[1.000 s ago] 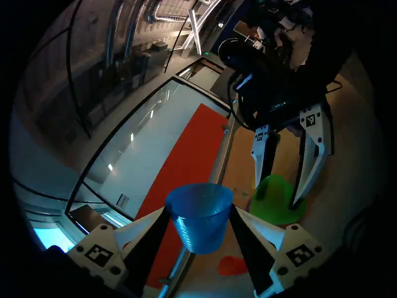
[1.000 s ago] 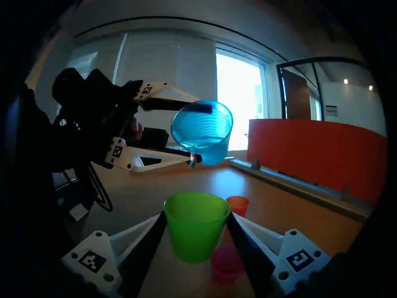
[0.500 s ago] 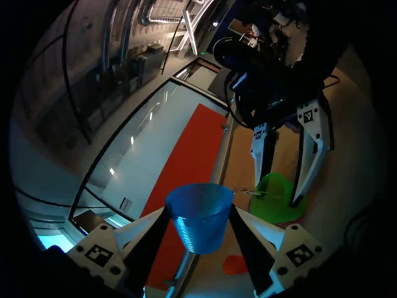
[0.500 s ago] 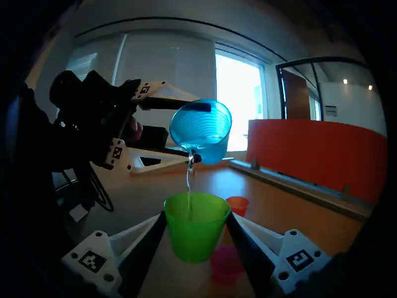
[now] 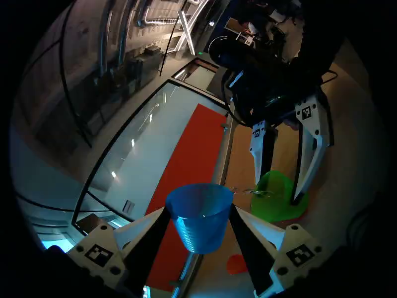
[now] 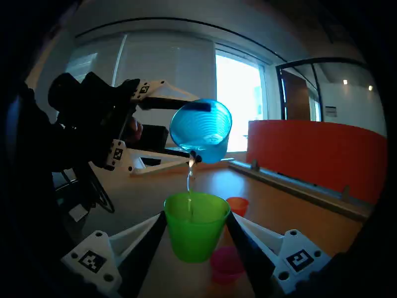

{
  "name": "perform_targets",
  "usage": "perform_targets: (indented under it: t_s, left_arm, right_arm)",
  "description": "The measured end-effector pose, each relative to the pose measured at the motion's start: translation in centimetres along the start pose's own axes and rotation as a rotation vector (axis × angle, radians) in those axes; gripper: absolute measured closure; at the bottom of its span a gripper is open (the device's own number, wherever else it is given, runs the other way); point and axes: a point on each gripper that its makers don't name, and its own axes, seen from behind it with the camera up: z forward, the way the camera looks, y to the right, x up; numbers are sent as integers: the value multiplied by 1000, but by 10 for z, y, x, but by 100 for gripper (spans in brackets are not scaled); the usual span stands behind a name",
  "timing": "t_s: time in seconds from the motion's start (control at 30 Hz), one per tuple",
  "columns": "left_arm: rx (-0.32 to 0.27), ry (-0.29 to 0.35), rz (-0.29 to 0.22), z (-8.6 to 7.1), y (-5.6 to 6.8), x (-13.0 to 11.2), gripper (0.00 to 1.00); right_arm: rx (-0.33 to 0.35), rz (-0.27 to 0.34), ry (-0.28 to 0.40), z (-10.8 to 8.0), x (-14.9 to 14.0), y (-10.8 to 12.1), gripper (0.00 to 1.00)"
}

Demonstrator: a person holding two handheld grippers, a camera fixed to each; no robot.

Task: Pour water

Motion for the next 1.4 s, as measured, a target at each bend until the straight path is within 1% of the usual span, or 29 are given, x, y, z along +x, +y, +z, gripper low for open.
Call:
perform_targets:
  t_s: [0.57,0.8,1.07,1.4]
  left_arm:
    - [9,2,27,-2,1,2,16]
    - [17,0,47,-4,-1,2,16]
    - [24,-1,57,-5,-2,1,16]
    - [30,1,88,-6,-1,3,16]
  right_arm:
    - [1,0,2,-1,1,-1,10]
    - [2,-2,1,-2,1,-1,10]
    - [3,-2,2,-2,1,-1,10]
    - [4,-5,1,-1,1,-2,10]
